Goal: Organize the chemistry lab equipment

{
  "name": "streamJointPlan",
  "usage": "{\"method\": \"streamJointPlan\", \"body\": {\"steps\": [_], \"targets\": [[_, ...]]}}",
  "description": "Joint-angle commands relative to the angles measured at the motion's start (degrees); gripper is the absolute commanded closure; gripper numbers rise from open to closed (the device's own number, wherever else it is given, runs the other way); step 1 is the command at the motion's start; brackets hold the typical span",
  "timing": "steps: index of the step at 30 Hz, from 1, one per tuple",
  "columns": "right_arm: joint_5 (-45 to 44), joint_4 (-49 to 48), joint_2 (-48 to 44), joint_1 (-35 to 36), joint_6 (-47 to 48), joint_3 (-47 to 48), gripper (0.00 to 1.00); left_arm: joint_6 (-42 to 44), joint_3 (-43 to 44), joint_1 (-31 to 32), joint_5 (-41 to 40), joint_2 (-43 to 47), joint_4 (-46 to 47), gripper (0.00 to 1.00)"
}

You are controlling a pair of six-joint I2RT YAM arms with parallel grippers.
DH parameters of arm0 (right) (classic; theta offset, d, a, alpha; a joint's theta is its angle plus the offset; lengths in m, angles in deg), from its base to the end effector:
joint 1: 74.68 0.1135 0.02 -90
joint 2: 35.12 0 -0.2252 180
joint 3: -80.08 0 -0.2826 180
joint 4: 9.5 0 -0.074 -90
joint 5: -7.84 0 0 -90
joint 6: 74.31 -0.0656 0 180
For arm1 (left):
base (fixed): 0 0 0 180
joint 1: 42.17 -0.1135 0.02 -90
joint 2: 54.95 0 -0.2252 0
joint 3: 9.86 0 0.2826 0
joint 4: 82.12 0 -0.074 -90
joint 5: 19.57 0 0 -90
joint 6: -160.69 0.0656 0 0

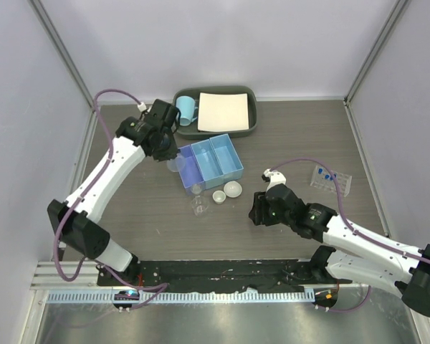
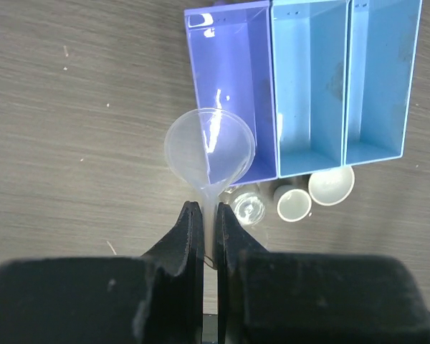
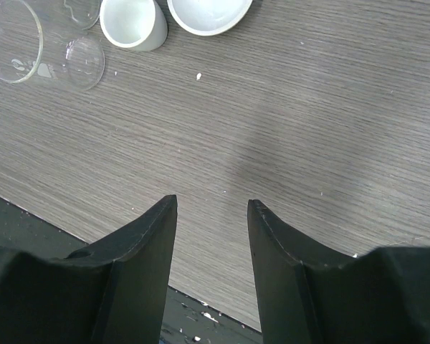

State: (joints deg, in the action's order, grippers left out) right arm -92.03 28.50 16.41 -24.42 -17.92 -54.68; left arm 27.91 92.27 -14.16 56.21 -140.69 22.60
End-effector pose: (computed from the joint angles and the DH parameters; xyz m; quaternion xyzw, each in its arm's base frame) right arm 0.1749 0.1928 0.1621 -0.0999 0.9132 0.1996 0.3408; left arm 0.3126 -0.1480 0.3000 -0.1558 0.9438 -0.0569 0.2860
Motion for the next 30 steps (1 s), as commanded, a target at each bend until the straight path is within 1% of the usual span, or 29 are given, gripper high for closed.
{"method": "streamJointPlan", "body": {"steps": [1, 7, 10, 12, 21, 30], "targets": [[-0.2, -1.2, -0.9, 0.5, -0.9, 0.2, 0.5, 2.3, 5.9, -0.1, 0.1, -7.3, -2.5, 1.0], [-0.5, -0.3, -1.8, 0.6, -0.9, 0.1, 0.5, 2.3, 10.1, -0.4, -0.6, -14.9, -0.8, 1.0], [-0.6, -0.3, -2.0, 0.5, -1.0, -0.3, 0.5, 2.8, 10.9, -0.6, -0.5, -16.8, 0.5, 1.0], [-0.6, -0.2, -2.0, 0.6, -1.1, -0.4, 0.5, 3.0, 10.5, -0.9, -0.8, -17.1, 2.5, 1.0], [-0.6, -0.3, -1.3, 0.6, -1.0, -0.5, 0.5, 3.7, 9.7, -4.9, 3.6, -19.3, 6.0, 1.0], [-1.0, -0.2, -1.1, 0.6, -0.7, 0.0, 0.5, 3.2, 11.2, -5.9, 8.9, -21.5, 8.9, 1.0]]}}
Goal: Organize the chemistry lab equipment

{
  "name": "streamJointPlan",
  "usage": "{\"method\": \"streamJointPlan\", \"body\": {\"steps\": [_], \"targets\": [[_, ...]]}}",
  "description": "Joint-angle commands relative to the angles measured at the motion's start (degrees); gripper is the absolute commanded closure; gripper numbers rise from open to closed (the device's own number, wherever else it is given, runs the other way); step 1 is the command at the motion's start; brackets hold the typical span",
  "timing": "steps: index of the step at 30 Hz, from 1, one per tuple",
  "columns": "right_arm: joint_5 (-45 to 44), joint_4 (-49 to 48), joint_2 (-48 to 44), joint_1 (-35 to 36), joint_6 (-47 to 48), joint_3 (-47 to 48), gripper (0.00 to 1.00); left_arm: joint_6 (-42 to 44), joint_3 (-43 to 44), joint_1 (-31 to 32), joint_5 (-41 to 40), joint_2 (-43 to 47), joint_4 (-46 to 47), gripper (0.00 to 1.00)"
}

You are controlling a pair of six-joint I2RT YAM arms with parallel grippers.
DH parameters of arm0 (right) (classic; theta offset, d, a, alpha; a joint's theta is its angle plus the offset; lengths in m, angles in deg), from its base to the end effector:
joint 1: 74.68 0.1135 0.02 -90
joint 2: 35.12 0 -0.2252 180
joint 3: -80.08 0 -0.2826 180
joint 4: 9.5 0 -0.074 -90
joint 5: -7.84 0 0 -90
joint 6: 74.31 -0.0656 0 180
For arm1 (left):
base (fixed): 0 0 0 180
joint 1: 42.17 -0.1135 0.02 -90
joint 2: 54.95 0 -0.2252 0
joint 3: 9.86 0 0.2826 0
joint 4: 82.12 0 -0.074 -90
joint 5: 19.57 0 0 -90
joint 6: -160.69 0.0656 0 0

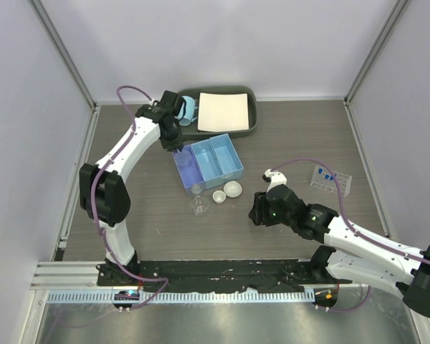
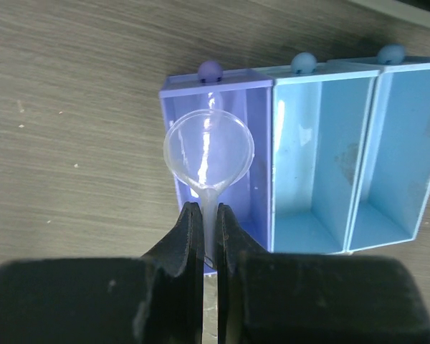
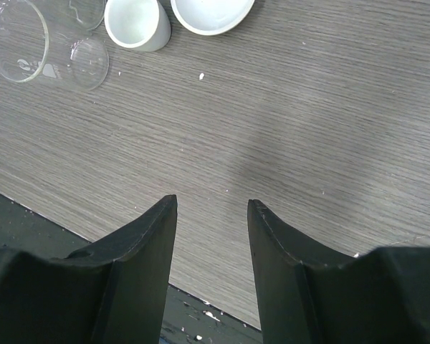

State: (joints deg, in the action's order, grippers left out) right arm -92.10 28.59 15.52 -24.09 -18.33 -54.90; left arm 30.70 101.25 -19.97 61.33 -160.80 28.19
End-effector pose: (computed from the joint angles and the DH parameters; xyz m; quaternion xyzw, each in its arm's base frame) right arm 0.1729 0.1926 0.1642 -0.0983 0.9114 0.2046 0.3432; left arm 0.3954 -0.1502 0.2309 -0.1677 0.9577 -0.0477 0.2289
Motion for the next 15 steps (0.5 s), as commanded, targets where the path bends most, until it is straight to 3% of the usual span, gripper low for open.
{"method": "streamJointPlan", "body": {"steps": [1, 15], "targets": [[-1.1, -0.3, -0.3, 0.3, -0.2, 0.0, 0.5, 0.3, 2.2, -0.1, 4.1, -1.4, 3.6, 1.0], [-1.2, -1.0, -0.3, 0.3, -0.2, -1.2, 0.5, 0.0, 2.7, -0.2, 2.6, -3.7, 3.8, 1.0]]}}
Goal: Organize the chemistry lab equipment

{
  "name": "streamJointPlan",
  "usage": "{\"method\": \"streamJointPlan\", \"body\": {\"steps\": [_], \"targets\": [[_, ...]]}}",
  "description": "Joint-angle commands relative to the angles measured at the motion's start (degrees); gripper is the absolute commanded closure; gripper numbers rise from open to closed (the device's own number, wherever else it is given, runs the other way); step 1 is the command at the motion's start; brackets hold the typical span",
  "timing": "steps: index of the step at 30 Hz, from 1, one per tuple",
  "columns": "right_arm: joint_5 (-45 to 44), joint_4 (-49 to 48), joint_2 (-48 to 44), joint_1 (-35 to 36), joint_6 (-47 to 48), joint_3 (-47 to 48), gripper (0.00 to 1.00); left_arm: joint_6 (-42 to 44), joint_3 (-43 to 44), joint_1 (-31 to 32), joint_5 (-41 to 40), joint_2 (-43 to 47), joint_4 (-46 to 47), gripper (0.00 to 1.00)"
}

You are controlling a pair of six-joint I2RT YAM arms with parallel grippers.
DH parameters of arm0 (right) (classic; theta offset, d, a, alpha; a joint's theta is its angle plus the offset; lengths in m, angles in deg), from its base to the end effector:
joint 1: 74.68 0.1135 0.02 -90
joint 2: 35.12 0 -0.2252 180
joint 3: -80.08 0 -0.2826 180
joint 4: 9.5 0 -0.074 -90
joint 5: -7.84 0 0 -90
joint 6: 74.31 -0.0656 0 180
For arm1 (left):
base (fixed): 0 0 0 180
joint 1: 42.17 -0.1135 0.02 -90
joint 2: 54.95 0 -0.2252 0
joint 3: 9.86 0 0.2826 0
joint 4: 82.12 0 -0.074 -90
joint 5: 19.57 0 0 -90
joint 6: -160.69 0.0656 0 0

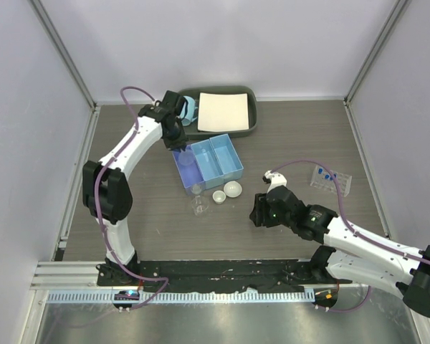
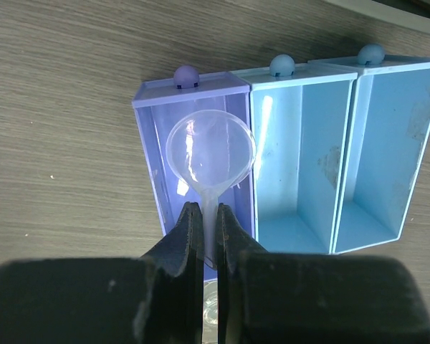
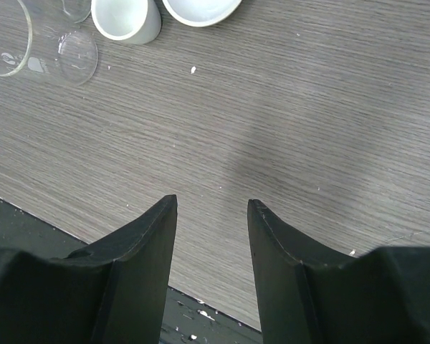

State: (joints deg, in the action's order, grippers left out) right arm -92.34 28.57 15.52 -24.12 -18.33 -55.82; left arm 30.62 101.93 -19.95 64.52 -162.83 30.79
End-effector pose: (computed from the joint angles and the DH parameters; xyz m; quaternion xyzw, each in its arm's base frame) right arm 0.1720 0.1908 0.1581 -0.0983 0.9143 0.1980 0.3394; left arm 0.4042 -0.1578 0.2228 -0.1625 0.9578 -0.0769 0.2242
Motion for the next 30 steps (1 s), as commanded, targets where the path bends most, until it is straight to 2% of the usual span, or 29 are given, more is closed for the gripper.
{"method": "streamJointPlan", "body": {"steps": [1, 15, 30], "targets": [[-1.0, -0.9, -0.4, 0.3, -0.3, -0.3, 0.5, 0.1, 2.1, -0.3, -0.8, -2.1, 0.8, 1.0], [-0.5, -2.5, 0.8, 0.3, -0.3, -0.9, 0.5, 1.3, 0.3, -0.9, -4.6, -0.7, 0.9, 1.0], [-0.4, -3.7, 1.7, 0.3, -0.3, -1.8, 0.5, 1.5, 2.3, -0.9, -5.3, -9.7, 1.4, 1.0]]}}
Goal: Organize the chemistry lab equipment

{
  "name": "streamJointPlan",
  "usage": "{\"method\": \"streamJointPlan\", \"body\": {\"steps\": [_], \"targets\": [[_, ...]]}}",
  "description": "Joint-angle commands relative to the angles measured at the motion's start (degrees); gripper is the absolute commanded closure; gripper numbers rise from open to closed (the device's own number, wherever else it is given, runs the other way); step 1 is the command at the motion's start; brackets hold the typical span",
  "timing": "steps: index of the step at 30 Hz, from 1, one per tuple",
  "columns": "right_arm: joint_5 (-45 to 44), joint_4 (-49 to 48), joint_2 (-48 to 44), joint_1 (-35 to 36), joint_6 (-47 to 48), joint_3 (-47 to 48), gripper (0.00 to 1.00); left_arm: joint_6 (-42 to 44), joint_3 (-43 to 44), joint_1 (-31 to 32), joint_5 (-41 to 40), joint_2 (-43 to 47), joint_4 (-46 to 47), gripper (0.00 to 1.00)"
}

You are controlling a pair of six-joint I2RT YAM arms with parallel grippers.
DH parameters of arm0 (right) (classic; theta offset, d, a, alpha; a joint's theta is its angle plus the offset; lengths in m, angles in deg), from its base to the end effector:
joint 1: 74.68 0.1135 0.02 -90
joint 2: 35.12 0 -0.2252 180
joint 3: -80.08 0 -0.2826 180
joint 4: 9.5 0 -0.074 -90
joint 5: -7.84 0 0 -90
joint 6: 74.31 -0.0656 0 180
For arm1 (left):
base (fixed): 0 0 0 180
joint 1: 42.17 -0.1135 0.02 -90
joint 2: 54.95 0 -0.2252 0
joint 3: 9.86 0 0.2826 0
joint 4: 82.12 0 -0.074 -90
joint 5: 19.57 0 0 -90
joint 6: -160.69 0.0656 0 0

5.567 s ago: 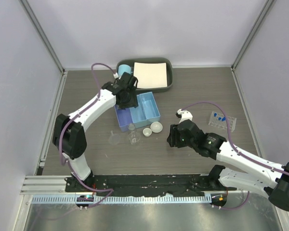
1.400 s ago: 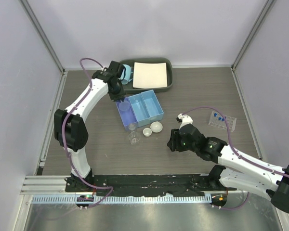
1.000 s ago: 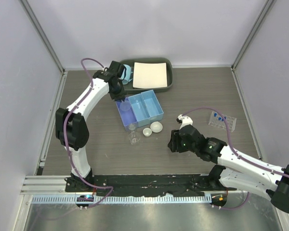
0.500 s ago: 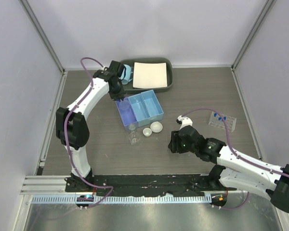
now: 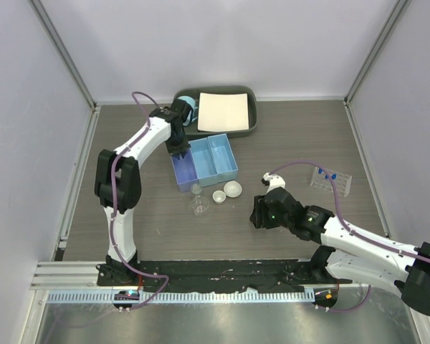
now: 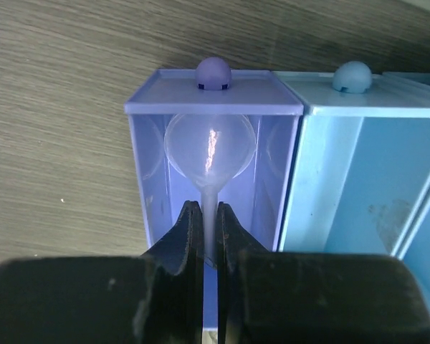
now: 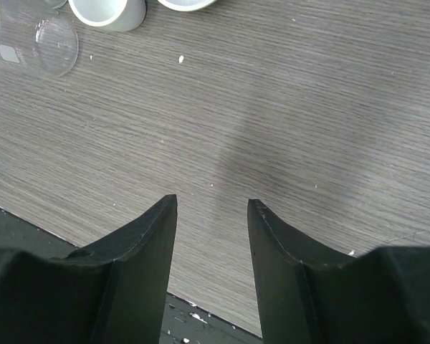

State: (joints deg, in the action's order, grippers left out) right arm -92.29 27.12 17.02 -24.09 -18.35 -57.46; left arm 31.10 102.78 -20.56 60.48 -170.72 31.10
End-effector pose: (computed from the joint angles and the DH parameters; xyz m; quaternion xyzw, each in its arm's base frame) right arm 0.1715 0.1905 0.1436 -0.1005 0.9196 0.1890 0.3293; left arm 0.4204 -0.1543 0.1707 -0.1682 0.9665 -0.0150 0.1930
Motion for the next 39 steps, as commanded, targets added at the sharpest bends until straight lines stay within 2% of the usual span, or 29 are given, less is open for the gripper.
{"method": "streamJointPlan", "body": {"steps": [1, 7, 15, 18, 21, 27, 31, 39], "targets": [[-0.3, -2.4, 0.3, 0.3, -0.2, -0.1, 0.5, 1.0, 1.3, -0.3, -1.1, -1.9, 1.3, 1.0], [-0.2, -2.8, 1.1, 0.3, 0.2, 0.3, 0.5, 0.9, 1.7, -0.2, -0.3, -2.4, 2.0, 0.96], [-0.1, -2.7, 1.1, 0.3, 0.4, 0.7, 0.5, 1.3, 1.6, 0.1, 0.6, 2.0, 1.6, 0.7], [0.0, -2.1, 0.4, 0.4, 0.1, 0.9, 0.5, 1.4, 2.2, 0.3, 0.6, 3.9, 0.8, 0.67], [-0.2, -1.3, -0.4, 0.4, -0.2, 1.1, 0.5, 1.7, 2.7, 0.9, 0.6, 5.6, -0.3, 0.59], [-0.7, 0.7, -2.2, 0.4, -0.6, 1.3, 0.5, 2.2, 2.0, 3.4, 0.0, 11.9, -2.4, 0.58], [-0.8, 1.7, -3.3, 0.4, -1.0, 1.2, 0.5, 1.7, -2.5, 6.4, -1.4, 18.0, -2.2, 0.58], [-0.7, 2.4, -3.7, 0.4, -1.6, 0.9, 0.5, -3.0, -20.3, 13.0, -0.6, 30.9, 2.8, 0.57]]}}
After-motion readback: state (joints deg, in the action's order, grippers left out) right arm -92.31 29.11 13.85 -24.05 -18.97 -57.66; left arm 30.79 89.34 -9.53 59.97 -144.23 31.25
